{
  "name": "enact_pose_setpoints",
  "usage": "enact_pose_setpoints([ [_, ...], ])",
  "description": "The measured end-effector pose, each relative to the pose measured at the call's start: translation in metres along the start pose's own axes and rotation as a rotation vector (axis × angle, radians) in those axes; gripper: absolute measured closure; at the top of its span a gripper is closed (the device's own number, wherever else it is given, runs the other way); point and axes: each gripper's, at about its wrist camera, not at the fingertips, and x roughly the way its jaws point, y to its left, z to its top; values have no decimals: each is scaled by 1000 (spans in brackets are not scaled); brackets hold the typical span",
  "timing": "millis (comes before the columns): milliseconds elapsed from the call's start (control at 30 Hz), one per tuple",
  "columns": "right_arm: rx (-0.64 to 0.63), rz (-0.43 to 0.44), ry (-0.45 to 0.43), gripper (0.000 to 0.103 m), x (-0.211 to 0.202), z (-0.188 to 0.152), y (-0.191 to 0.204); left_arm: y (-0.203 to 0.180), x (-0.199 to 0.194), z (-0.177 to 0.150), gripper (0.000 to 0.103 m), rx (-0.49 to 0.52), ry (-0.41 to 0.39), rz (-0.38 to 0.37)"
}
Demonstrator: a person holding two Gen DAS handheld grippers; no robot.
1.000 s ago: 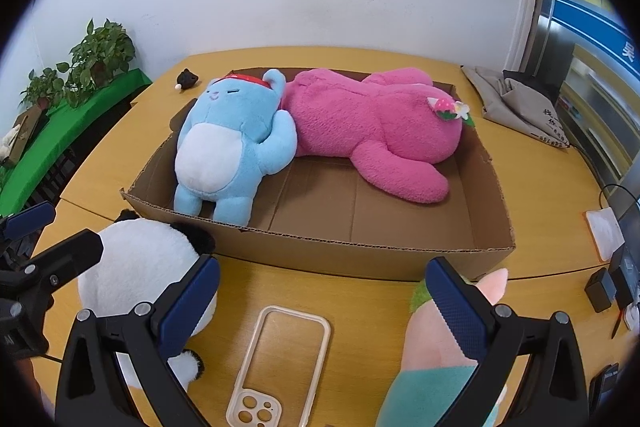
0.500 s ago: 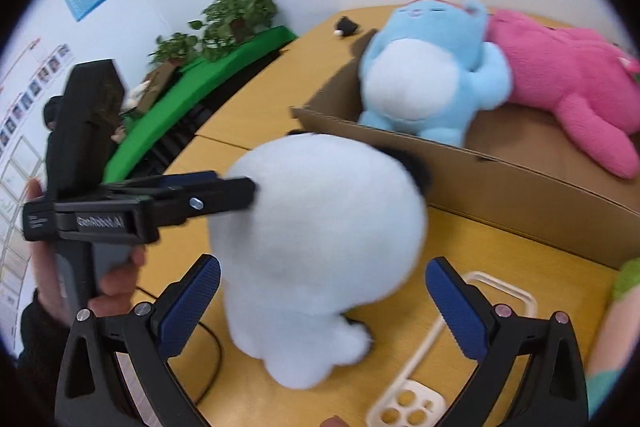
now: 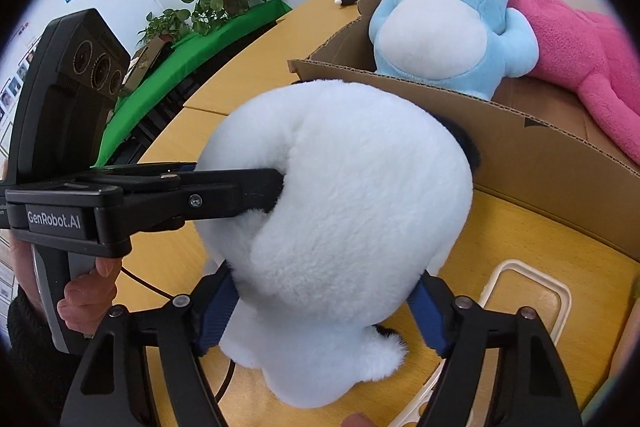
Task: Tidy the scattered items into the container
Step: 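Close both tools on the sides of the white panda plush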
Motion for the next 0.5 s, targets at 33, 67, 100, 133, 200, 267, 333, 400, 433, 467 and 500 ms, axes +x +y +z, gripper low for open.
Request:
enact_pose_setpoints([
  [33, 1, 1, -2, 28, -1, -1, 0, -3, -2, -1, 30, 9, -5, 5],
  [67, 7, 9, -4, 28, -2, -2, -1, -7, -4, -1, 31, 18, -11, 10],
  [100, 13, 19, -7, 28, -4, -3, -3, -10, -5, -2, 31, 25, -15, 14],
  [133, 19, 28, -9, 28, -5, -4, -4, -13, -7, -3, 32, 29, -20, 16],
  [200, 11, 32, -30, 29, -13, -5, -5, -19, -11, -3, 33, 37, -31, 15],
  [267, 0, 33, -54, 30, -21, -6, -5, -25, -17, -3, 34, 47, -45, 10],
  [333, -11, 34, -77, 30, -29, -7, -5, -34, -26, -2, 34, 58, -67, 7],
  [400, -20, 37, -102, 30, -39, -7, -5, -47, -35, 2, 34, 75, -94, 11],
  [433, -25, 36, -119, 30, -46, -5, -4, -54, -41, 4, 34, 86, -109, 14],
  [467, -31, 33, -137, 30, -54, -2, -4, -62, -46, 8, 34, 99, -127, 15],
  [500, -36, 30, -155, 30, -61, 0, -4, -70, -52, 12, 34, 113, -145, 15],
])
